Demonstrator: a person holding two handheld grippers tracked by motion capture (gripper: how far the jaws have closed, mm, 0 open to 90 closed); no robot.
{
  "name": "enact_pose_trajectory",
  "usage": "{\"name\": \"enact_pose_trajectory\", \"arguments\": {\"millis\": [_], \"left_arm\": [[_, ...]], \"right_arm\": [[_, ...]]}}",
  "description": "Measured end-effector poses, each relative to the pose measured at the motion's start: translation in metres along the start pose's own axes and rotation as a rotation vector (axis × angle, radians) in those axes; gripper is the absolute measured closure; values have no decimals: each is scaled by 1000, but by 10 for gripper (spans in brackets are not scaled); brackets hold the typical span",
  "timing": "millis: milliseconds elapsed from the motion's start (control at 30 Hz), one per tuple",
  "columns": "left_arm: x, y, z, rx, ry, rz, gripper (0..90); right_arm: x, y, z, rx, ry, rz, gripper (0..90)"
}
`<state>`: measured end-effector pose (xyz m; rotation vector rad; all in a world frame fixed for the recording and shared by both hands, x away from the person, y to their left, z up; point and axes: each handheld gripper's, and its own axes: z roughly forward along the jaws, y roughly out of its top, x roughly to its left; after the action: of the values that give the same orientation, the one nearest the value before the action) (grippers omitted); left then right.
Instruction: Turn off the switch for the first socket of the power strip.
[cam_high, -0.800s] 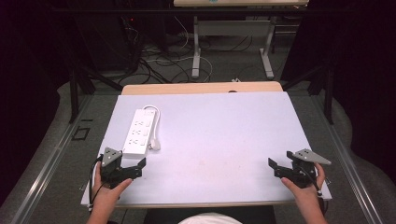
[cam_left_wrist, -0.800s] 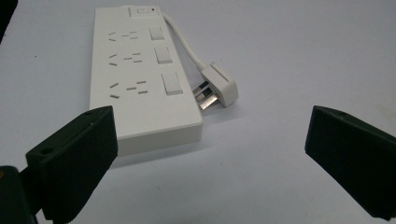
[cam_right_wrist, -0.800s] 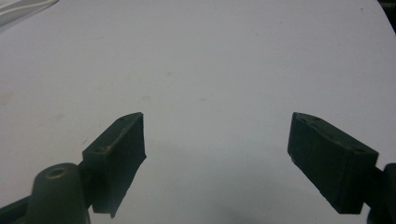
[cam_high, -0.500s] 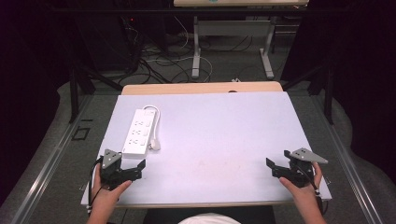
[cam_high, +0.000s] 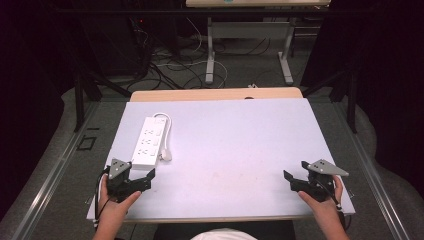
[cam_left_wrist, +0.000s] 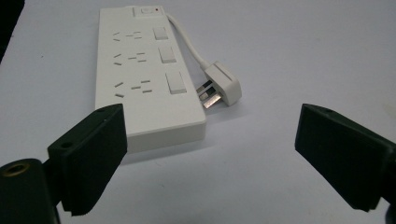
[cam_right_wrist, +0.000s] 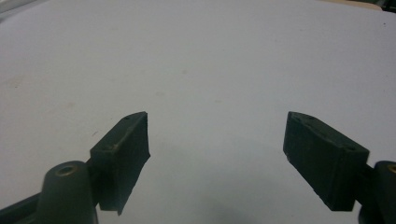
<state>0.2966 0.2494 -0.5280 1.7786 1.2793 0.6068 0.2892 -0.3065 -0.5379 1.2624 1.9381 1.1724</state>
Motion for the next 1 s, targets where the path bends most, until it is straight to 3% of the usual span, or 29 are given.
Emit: {"name": "enact_pose_trajectory", "arguments": {"millis": [633,833,1000], "left_arm": [[8,19,-1,18,13,-27,191],[8,29,1,33,9,-13,230],[6,40,2,35,11,26,256]], "right_arm": [[4,-2,4,11,29,-9,199],[6,-2,4,19,30,-10,199],[6,-3,4,28,40,2,199]]}}
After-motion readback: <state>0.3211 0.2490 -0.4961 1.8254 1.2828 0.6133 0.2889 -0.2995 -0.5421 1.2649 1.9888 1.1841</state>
